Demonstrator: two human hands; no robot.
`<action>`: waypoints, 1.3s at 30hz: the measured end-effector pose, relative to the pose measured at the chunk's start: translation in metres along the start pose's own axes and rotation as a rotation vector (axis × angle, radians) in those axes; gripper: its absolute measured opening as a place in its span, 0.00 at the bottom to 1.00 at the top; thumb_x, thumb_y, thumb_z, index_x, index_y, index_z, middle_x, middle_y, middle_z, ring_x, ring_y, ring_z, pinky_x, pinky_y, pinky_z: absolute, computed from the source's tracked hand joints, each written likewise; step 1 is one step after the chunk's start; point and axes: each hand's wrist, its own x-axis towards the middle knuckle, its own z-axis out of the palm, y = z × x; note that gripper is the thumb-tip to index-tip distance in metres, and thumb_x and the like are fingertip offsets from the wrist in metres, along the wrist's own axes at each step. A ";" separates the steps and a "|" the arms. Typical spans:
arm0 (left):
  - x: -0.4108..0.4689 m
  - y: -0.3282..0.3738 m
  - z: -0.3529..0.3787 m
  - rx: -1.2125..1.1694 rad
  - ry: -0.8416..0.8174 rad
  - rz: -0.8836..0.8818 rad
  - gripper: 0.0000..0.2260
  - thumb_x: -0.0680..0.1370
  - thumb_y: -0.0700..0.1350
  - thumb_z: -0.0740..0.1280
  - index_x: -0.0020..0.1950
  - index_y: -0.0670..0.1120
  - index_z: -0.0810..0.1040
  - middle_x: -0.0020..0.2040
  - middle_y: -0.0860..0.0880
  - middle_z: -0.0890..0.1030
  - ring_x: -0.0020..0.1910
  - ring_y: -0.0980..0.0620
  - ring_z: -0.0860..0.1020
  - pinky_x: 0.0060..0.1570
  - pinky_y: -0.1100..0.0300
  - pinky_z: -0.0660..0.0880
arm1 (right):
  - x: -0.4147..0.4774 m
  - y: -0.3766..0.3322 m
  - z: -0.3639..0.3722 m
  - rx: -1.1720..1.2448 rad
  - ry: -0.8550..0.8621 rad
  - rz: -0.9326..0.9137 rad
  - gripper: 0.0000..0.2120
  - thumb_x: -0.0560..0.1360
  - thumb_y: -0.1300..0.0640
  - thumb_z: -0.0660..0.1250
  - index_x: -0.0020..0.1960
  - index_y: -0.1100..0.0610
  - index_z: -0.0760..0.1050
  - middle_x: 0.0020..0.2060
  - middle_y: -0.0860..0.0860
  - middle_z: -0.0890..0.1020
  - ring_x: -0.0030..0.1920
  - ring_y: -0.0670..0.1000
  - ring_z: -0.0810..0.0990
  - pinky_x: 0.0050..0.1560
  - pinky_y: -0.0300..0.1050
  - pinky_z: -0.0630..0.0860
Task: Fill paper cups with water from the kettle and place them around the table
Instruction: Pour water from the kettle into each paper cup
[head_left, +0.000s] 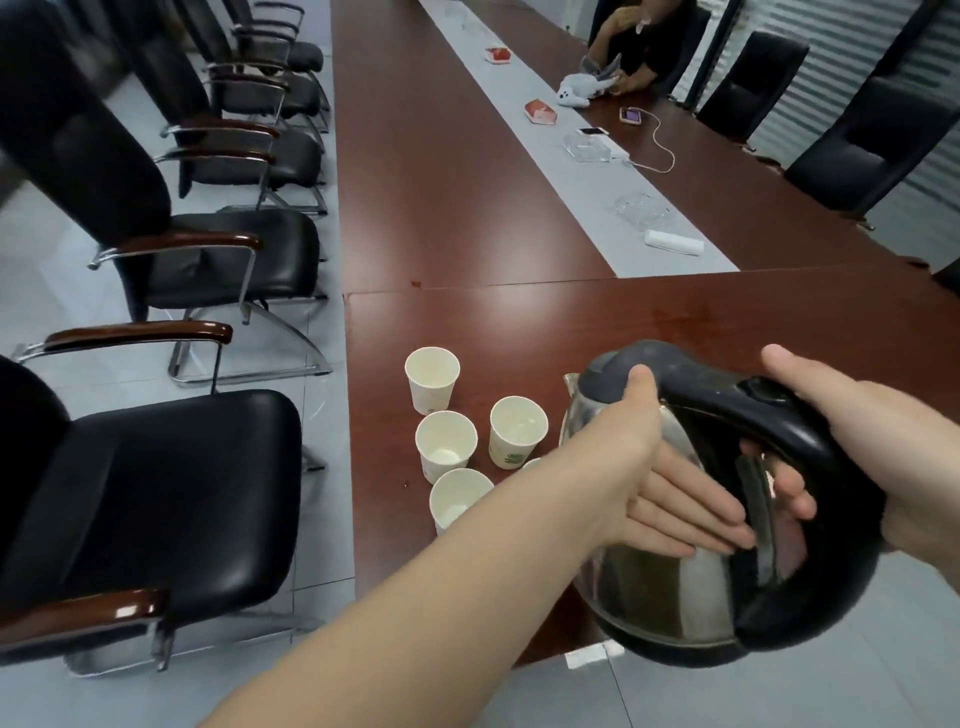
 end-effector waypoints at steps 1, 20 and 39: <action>-0.004 -0.002 0.002 0.023 0.022 0.014 0.48 0.75 0.71 0.37 0.34 0.33 0.80 0.34 0.39 0.83 0.44 0.50 0.82 0.45 0.58 0.79 | -0.003 0.004 -0.002 0.039 -0.054 -0.005 0.31 0.69 0.36 0.62 0.22 0.61 0.76 0.18 0.58 0.71 0.17 0.54 0.68 0.25 0.42 0.68; -0.022 -0.085 0.036 -0.108 0.636 0.122 0.41 0.78 0.67 0.39 0.30 0.37 0.74 0.36 0.32 0.82 0.28 0.47 0.78 0.34 0.63 0.77 | -0.008 0.054 0.030 0.035 -0.451 -0.029 0.27 0.78 0.41 0.59 0.35 0.65 0.74 0.20 0.56 0.74 0.18 0.51 0.71 0.18 0.39 0.69; -0.014 -0.105 -0.005 -0.348 0.499 0.043 0.38 0.79 0.66 0.43 0.31 0.37 0.74 0.26 0.39 0.79 0.28 0.46 0.81 0.38 0.57 0.79 | 0.012 0.039 0.069 -0.202 -0.488 0.032 0.30 0.79 0.41 0.58 0.31 0.65 0.74 0.19 0.55 0.74 0.17 0.51 0.72 0.21 0.38 0.71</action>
